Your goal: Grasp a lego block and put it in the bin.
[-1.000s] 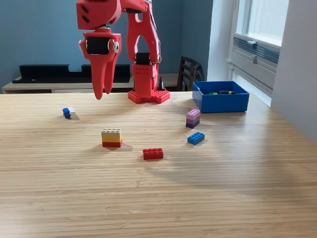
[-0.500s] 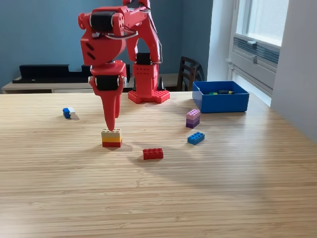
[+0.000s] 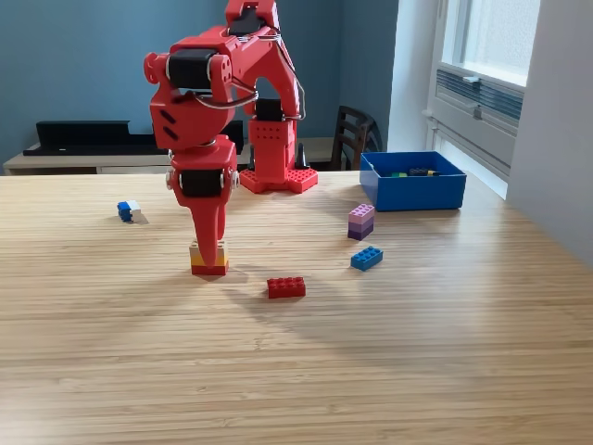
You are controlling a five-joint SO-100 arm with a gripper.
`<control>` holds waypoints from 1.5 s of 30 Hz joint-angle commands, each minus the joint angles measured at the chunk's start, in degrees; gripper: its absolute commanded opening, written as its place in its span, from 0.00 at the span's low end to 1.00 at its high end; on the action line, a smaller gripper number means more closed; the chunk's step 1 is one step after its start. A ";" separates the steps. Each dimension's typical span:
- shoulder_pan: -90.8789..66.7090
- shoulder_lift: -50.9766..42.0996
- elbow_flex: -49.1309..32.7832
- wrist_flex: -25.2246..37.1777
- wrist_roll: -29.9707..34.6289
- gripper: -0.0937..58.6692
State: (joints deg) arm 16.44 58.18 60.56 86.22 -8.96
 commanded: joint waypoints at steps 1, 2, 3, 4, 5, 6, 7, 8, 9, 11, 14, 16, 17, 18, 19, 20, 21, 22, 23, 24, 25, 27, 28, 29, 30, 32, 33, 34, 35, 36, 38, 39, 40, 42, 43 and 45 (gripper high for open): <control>0.18 -0.79 -5.10 -0.62 0.26 0.33; 0.18 -1.23 -5.36 -0.62 0.26 0.31; 0.18 -1.58 -5.62 -0.62 0.35 0.29; 0.18 -2.02 -5.89 -0.62 0.44 0.27; 0.18 -2.37 -6.15 -0.62 0.70 0.24; 0.18 -2.64 -6.59 -0.70 0.97 0.23; 0.18 -2.99 -7.03 -0.70 1.23 0.23; 0.18 -3.16 -7.38 -0.70 1.41 0.22; 0.18 -3.43 -7.65 -0.70 1.49 0.22; 0.26 -3.69 -8.09 -0.88 1.76 0.21; 0.26 -4.13 -8.53 -1.32 2.37 0.16; 0.26 -4.31 -8.61 -1.67 2.72 0.11; 0.26 -4.66 -8.88 -1.67 2.90 0.11; 0.26 -5.01 -9.32 -1.67 3.16 0.07; 0.26 -5.45 -9.84 -1.67 3.43 0.07; 0.26 -5.98 -10.37 -1.67 3.69 0.06; 0.26 -6.50 -11.07 -1.67 4.04 0.03; 0.26 -6.94 -11.60 -1.58 4.39 0.00; 0.26 -7.21 -11.87 -1.58 4.75 0.00; 0.26 -7.29 -11.95 -1.58 5.10 0.00; 0.18 -7.38 -12.13 -1.49 5.54 0.00; 0.18 -7.38 -13.36 -0.53 6.33 0.00; 0.26 -7.38 -14.24 0.35 6.50 0.00; 0.53 -7.12 -15.21 1.32 6.77 0.00; 0.62 -7.03 -15.91 2.11 7.03 0.00; 0.53 -6.86 -16.35 3.08 7.56 0.00; 0.35 -6.86 -16.00 3.25 7.91 0.00; 0.09 -6.86 -15.82 3.60 8.17 0.00; -0.18 -6.77 -15.82 4.31 8.44 0.00; -0.88 -6.77 -16.17 5.27 8.70 0.00; -1.93 -6.77 -17.05 7.47 9.49 0.00; -1.93 -6.59 -18.46 8.96 10.11 0.00; -2.11 -6.50 -20.65 10.81 10.81 0.00; -3.60 -5.89 -24.61 13.89 12.30 0.00; -4.48 -4.75 -25.22 14.59 12.83 0.00; -6.68 -1.23 -23.99 14.77 13.62 0.00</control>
State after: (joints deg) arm 12.83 49.92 40.69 98.79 3.87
